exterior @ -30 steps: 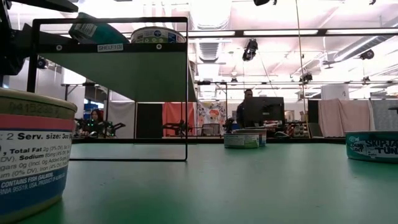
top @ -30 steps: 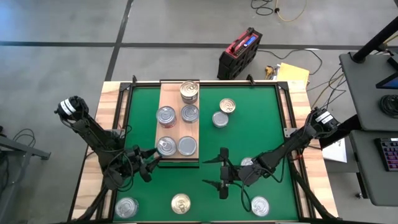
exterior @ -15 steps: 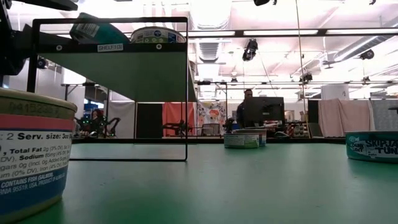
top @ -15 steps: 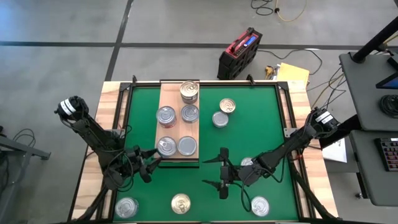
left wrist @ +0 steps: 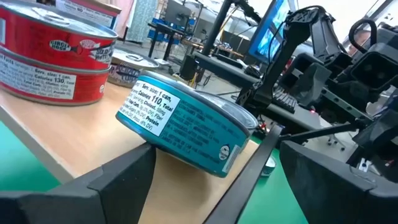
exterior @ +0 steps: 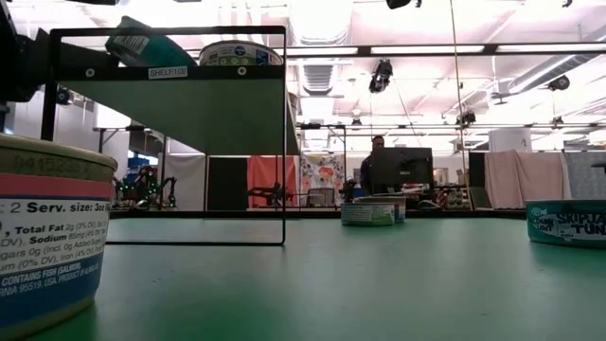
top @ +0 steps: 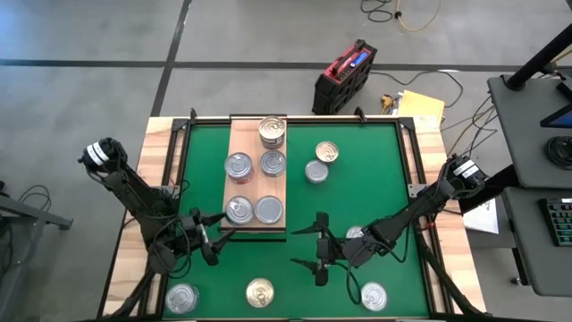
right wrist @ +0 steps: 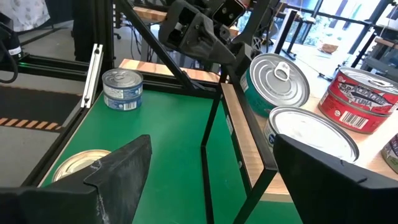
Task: Stack canned seafood by type on shelf
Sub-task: Put the green and blue tuna can on the shelf
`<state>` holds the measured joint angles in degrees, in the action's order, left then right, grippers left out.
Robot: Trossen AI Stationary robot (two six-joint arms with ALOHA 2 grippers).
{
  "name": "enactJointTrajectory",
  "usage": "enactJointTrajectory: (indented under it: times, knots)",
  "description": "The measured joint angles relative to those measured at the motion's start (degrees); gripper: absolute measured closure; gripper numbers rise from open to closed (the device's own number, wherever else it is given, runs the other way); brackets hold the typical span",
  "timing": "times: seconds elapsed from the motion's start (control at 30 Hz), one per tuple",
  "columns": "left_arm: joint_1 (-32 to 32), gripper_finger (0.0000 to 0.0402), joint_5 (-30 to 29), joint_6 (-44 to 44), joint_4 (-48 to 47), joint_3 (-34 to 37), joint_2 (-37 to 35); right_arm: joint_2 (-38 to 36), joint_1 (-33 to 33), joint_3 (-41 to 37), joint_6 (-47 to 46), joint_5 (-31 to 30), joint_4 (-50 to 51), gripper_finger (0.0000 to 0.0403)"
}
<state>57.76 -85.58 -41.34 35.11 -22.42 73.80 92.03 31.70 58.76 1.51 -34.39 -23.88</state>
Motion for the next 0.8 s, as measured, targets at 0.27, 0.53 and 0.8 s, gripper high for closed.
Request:
enactJointTrajectory:
  times: [0.27,0.53,0.8]
  knots:
    - [0.0,0.0074,3.7,-0.1,0.0,-0.4,0.0,0.0,0.0,0.0,0.1,-0.1,0.0,0.0085]
    - [0.0,0.0074,3.7,-2.7,0.0,-0.4,0.0,0.0,0.0,0.0,0.0,-0.1,0.0,0.0075]
    - [0.0,0.0074,3.6,-2.7,-0.5,-0.4,0.0,0.0,0.0,0.0,0.0,-0.1,0.0,0.0074]
